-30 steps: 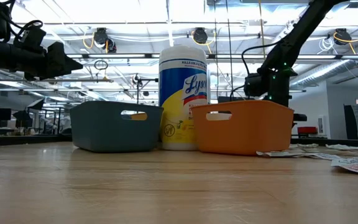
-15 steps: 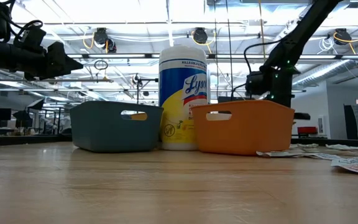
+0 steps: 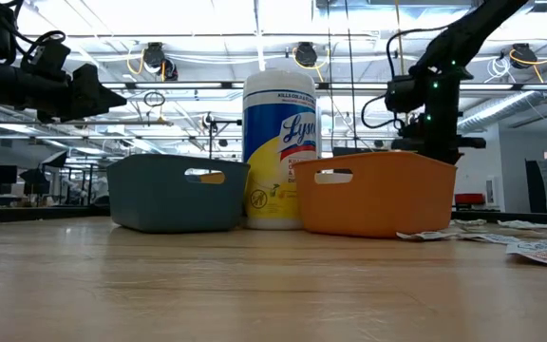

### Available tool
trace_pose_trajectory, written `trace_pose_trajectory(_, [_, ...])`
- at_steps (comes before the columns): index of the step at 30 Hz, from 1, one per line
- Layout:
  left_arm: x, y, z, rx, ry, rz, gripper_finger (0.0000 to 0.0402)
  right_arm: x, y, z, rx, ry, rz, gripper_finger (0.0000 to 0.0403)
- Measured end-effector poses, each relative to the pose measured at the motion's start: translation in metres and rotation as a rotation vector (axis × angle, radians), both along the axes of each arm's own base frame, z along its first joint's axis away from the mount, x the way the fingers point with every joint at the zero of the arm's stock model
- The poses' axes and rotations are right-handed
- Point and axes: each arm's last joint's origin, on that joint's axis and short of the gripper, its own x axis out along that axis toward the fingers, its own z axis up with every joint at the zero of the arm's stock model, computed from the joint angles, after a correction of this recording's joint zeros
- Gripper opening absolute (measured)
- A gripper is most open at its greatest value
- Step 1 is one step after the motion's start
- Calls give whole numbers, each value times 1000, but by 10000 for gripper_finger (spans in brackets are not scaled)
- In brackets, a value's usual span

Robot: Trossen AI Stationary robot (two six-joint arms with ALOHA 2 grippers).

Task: Pick & Place First Aid Supplies
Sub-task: Put the green bandage into the white bin

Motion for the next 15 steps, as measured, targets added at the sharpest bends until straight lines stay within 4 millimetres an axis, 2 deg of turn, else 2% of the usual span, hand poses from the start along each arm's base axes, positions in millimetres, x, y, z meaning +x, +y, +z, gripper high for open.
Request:
trace_pose_trajectory(5, [0,0,0,0,0,0,321,3,-3,15,-45,6,-5,1])
trace_pose_trajectory(7, [0,0,0,0,0,0,325,11,-5,24,-65,-6,17,1])
trace_pose_trajectory(15, [0,0,0,0,0,0,329,75,-7,50,-80,-45,141,0])
